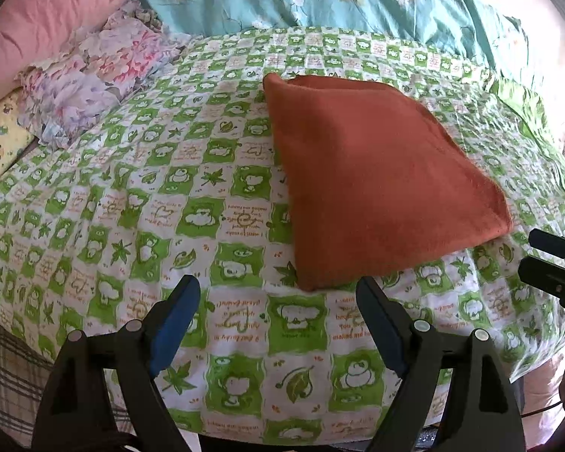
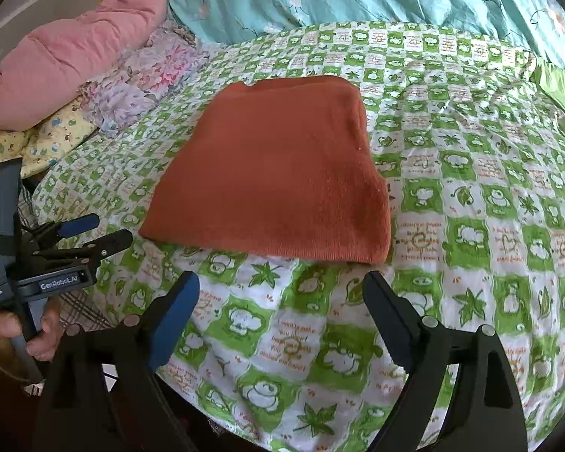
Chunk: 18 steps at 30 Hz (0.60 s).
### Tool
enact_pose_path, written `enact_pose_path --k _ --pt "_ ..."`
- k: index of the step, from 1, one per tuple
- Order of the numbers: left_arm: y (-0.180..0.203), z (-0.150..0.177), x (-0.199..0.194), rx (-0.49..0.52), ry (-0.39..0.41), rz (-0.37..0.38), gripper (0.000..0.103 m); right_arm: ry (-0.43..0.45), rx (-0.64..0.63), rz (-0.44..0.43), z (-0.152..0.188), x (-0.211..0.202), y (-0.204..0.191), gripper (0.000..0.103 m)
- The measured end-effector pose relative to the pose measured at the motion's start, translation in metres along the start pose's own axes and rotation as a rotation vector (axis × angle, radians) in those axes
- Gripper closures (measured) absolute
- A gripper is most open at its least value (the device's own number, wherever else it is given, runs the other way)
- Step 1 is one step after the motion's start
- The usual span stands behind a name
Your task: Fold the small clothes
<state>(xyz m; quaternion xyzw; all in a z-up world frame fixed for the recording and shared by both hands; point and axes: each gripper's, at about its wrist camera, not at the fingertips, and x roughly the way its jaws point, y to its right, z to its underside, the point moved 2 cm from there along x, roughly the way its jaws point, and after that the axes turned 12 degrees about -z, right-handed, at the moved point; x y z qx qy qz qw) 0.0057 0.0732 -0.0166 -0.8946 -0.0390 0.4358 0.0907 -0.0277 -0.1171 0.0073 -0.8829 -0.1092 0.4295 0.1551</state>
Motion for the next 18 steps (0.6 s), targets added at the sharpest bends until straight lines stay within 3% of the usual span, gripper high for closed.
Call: enact_pose_path --k 18 --pt "0.009 -0.026 0.008 0.000 -0.012 -0.037 0.016 -0.068 0.005 -0.010 -0.034 0.031 0.006 0.012"
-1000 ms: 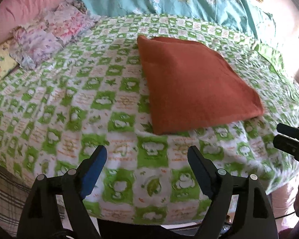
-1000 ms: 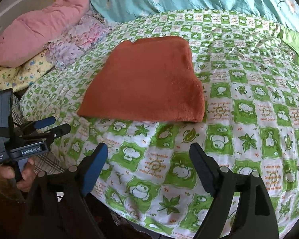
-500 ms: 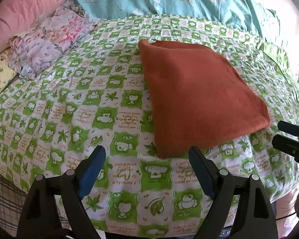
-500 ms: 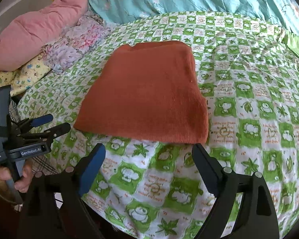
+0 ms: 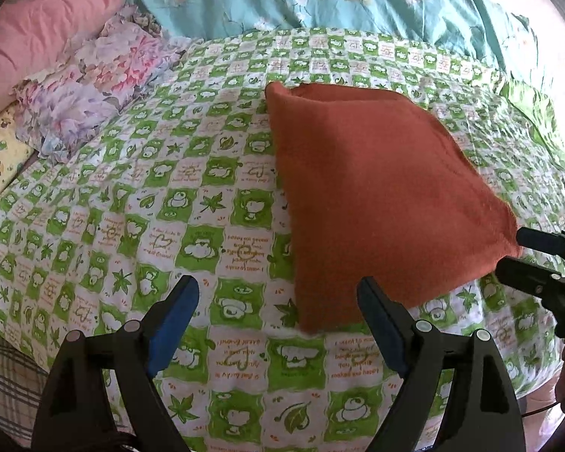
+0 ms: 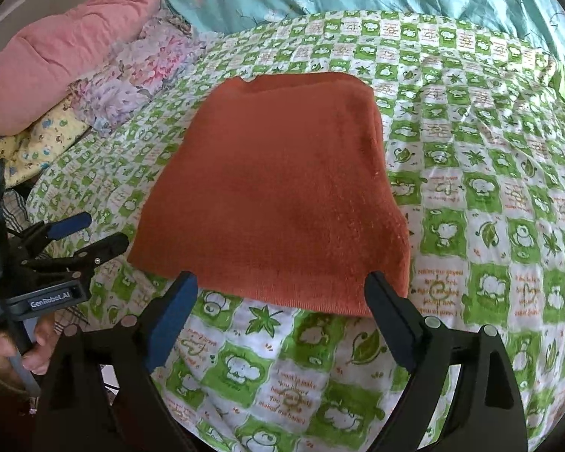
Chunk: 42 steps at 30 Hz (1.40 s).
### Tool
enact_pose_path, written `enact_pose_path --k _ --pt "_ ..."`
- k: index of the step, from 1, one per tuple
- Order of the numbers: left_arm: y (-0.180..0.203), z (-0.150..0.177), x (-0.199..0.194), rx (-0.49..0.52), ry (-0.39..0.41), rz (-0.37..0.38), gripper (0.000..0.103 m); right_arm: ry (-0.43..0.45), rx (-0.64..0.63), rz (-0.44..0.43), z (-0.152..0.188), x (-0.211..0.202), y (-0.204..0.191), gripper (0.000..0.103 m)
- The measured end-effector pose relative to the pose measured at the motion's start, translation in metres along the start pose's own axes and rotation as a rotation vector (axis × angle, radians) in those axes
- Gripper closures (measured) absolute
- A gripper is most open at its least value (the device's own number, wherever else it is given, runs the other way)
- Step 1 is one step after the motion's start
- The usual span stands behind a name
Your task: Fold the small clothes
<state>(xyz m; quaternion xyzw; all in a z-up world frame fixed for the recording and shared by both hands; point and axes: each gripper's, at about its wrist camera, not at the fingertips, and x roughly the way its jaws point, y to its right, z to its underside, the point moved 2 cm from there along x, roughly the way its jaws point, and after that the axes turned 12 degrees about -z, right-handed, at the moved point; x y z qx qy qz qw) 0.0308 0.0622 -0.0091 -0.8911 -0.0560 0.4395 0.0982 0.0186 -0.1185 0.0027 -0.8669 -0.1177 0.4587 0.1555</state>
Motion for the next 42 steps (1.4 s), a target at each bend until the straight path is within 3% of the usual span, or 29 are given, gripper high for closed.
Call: enact_pose_path --k 42 --pt "0.003 -0.010 0.005 0.012 0.040 -0.055 0.016 -0.043 -0.008 0.009 -0.020 0.022 0.003 0.011"
